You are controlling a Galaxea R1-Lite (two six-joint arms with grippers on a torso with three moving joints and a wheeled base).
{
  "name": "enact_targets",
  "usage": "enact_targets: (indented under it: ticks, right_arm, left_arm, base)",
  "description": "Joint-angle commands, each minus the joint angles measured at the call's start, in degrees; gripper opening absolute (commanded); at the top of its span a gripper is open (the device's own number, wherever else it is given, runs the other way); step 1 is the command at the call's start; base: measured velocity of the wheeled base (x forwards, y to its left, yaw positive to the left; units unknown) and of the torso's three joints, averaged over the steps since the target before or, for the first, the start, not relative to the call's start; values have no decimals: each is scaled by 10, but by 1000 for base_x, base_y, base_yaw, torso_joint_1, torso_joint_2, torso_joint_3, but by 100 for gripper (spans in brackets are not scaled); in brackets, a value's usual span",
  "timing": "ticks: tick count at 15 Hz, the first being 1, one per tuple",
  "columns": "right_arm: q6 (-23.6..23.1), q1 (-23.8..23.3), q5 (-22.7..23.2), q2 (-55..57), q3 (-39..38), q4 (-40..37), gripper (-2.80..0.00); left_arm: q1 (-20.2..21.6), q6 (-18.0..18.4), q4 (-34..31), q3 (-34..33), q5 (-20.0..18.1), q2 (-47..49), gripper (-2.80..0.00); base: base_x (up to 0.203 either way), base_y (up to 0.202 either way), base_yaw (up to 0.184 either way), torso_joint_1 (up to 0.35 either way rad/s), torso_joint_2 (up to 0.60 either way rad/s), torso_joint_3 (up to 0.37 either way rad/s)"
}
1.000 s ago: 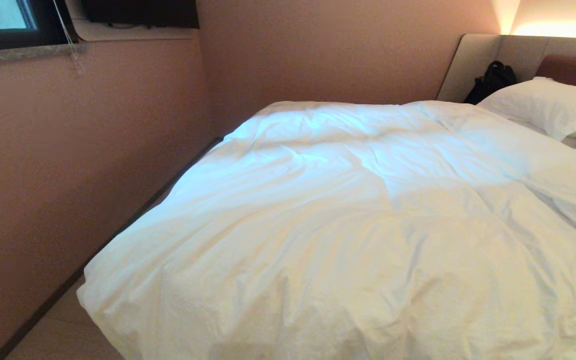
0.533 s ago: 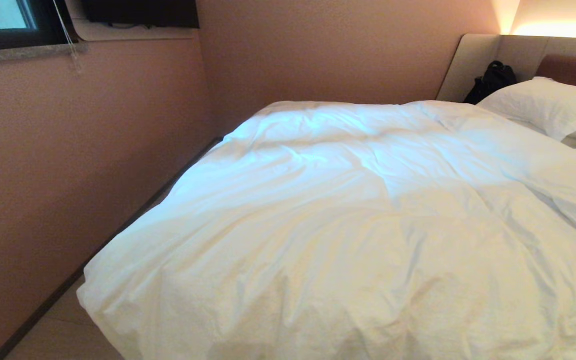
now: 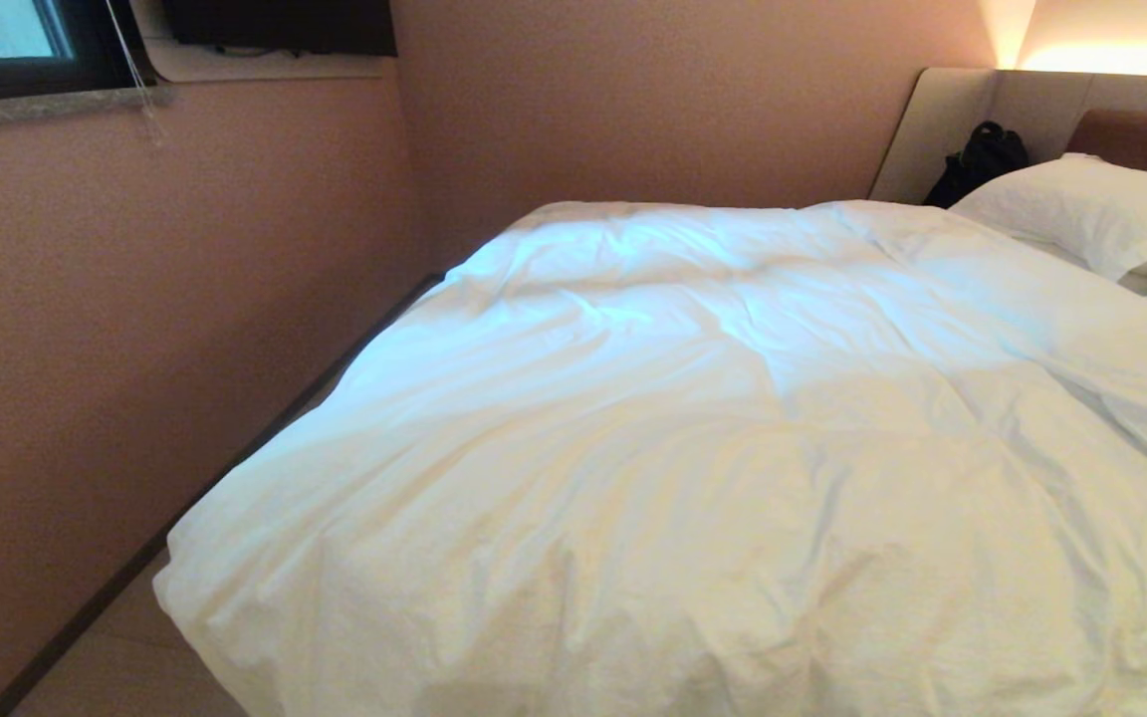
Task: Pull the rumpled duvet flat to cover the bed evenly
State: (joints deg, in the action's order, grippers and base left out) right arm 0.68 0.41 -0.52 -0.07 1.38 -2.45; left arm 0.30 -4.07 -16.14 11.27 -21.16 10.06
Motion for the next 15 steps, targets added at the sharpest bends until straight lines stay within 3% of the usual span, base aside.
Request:
enact_targets:
  ticks: [1,12,15]
  right_arm:
    - [0,0,0,1,-1,0,-280]
    - [0,0,0,1,-1,0,-280]
    - [0,0,0,1,0,0,-280]
  left_arm:
    - [0,-1,-2,-6,-1,-37,-280]
    - [0,-8,-1,-14,1,-100,-280]
    - [0,-5,5,-20,47,-101,-280]
  base:
    - [0,0,0,0,0,0]
    - [0,0,0,0,0,0]
    - [0,0,0,0,0,0]
